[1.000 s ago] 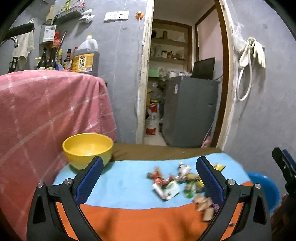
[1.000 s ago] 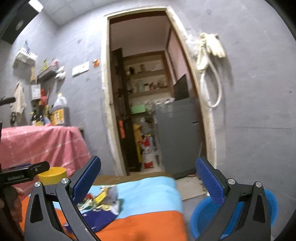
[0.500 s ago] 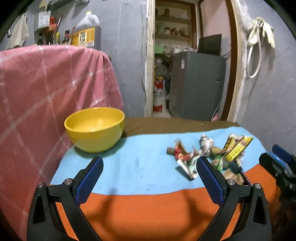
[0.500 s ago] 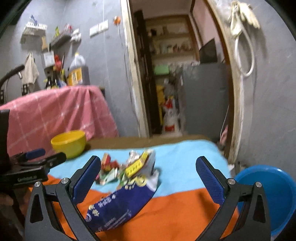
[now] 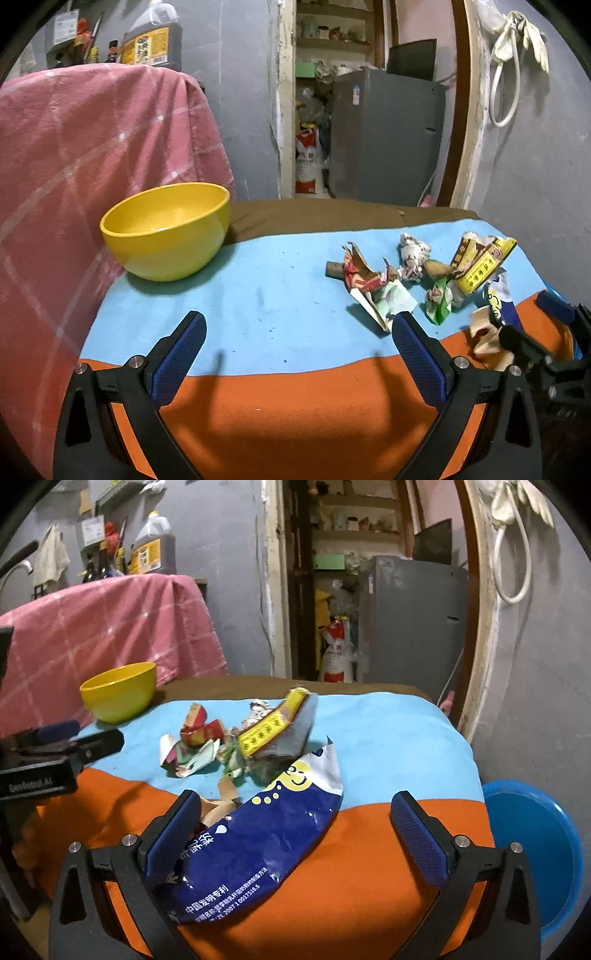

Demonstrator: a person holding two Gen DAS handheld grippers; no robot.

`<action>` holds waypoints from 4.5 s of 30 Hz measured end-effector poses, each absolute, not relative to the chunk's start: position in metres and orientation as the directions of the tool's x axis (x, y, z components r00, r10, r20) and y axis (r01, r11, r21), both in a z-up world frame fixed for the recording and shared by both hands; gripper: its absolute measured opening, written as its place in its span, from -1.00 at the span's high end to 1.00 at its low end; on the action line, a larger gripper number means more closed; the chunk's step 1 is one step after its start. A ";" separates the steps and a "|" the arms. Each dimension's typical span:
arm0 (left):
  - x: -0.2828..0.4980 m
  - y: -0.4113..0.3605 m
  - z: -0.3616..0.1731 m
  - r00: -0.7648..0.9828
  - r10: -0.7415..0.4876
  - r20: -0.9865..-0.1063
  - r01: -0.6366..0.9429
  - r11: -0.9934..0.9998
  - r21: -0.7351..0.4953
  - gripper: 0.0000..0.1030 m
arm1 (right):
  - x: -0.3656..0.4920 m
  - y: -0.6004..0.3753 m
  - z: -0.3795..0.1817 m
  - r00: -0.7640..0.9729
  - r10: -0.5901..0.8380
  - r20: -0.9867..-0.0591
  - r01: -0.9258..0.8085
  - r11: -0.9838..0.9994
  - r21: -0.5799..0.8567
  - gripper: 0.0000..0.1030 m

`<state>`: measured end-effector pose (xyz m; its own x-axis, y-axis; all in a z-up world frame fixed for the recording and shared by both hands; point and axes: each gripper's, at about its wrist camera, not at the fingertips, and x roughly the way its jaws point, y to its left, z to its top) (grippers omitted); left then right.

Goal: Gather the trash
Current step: 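Grasp the blue printed snack bag with the right tool while the left tool grasps the white paper, then carry the blue bag and white paper to the blue bucket and release both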

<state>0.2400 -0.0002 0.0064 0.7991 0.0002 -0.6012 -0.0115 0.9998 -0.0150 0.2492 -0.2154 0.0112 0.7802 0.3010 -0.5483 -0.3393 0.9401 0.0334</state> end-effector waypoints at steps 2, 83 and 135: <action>0.243 -0.002 0.005 0.789 -0.010 -0.614 -0.002 1.000 -0.019 -0.92 | 0.252 -0.221 0.010 0.786 0.273 -0.555 -0.314 0.949 0.024 -1.00; 0.280 -0.033 -0.008 0.665 -0.232 -0.710 0.144 0.973 -0.182 0.48 | 0.228 -0.232 -0.003 0.786 0.328 -0.524 -0.377 0.926 0.016 0.58; 0.313 -0.296 0.014 0.514 -0.503 -0.695 0.496 0.835 -0.237 0.80 | 0.217 -0.461 0.036 0.932 -0.078 -0.354 0.230 0.883 0.410 0.25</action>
<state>0.3133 -0.2956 0.0139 0.5142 -0.5028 -0.6948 0.4959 0.8353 -0.2375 0.2172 -0.4615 0.0365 0.9318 -0.0780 -0.3544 0.2297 0.8828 0.4098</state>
